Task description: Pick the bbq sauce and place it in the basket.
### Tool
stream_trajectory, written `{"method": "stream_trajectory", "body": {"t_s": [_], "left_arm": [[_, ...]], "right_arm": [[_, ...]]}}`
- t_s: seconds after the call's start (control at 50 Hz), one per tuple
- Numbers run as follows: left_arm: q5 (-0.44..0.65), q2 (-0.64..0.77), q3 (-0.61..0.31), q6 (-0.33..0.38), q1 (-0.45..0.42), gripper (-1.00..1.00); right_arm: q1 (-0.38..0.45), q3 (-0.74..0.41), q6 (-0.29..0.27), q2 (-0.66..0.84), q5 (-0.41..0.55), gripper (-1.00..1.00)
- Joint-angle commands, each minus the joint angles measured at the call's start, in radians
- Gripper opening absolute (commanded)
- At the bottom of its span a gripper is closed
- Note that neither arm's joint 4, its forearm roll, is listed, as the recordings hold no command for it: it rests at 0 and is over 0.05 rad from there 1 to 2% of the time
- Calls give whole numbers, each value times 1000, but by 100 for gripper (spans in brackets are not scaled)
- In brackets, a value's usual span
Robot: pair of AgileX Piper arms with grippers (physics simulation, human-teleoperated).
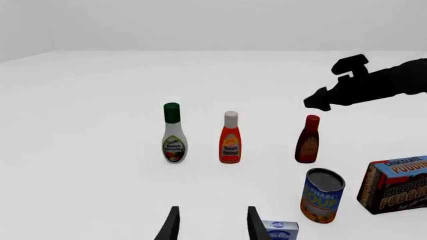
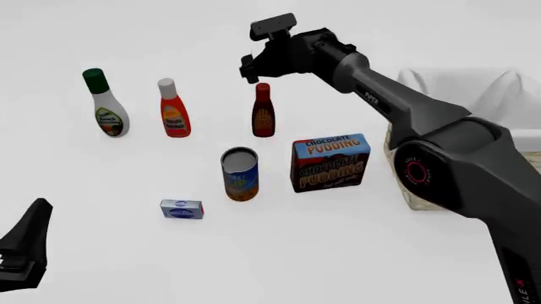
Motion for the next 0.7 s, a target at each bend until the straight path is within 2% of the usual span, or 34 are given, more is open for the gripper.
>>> {"method": "stream_trajectory", "body": {"t_s": [0.02,0.7], "left_arm": [[0,0,0,0,0,100],[0,0,0,0,0,100]], "right_arm": [[-2,-28,9,44,3,100],[-5,-47,27,121,-8,100]]}}
